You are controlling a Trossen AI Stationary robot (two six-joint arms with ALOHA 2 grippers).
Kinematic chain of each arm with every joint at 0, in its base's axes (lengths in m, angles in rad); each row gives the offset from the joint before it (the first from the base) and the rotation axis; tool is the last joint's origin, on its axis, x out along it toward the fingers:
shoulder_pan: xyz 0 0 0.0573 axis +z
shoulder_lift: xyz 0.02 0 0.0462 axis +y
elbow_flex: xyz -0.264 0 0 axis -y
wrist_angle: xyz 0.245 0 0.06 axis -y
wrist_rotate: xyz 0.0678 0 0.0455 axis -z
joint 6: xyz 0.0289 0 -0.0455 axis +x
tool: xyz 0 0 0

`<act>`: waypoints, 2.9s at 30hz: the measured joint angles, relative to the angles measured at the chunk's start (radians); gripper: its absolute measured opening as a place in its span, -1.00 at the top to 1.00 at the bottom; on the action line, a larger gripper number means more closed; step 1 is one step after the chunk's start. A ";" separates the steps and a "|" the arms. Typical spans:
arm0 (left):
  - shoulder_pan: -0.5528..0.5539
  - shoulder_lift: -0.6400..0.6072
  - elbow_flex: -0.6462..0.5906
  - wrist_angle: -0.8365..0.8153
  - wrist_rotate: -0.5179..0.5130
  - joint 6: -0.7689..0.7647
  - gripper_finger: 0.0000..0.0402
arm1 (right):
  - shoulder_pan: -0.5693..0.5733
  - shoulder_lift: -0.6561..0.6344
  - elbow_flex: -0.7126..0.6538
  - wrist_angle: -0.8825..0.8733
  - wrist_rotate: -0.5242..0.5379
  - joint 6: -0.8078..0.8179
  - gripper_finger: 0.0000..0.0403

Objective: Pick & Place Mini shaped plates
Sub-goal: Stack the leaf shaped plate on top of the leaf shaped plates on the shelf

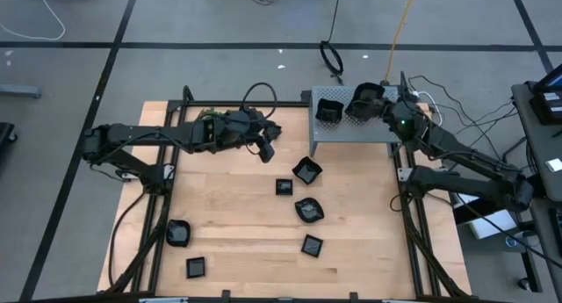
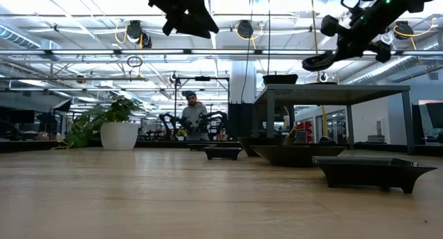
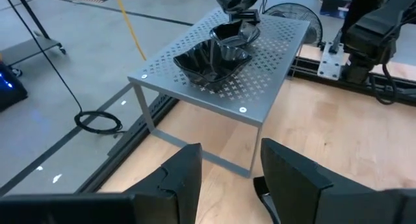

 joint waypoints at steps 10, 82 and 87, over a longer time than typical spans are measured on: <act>0.000 0.000 0.000 0.008 0.000 -0.004 0.19 | -0.021 0.038 -0.001 -0.021 0.008 0.171 1.00; -0.008 0.000 0.000 -0.114 0.004 -0.030 0.19 | 0.468 0.364 -0.002 0.278 -0.958 -0.519 0.53; -0.024 0.000 0.000 -0.155 0.004 -0.030 0.19 | 0.569 0.487 -0.002 0.265 -0.927 -0.519 0.52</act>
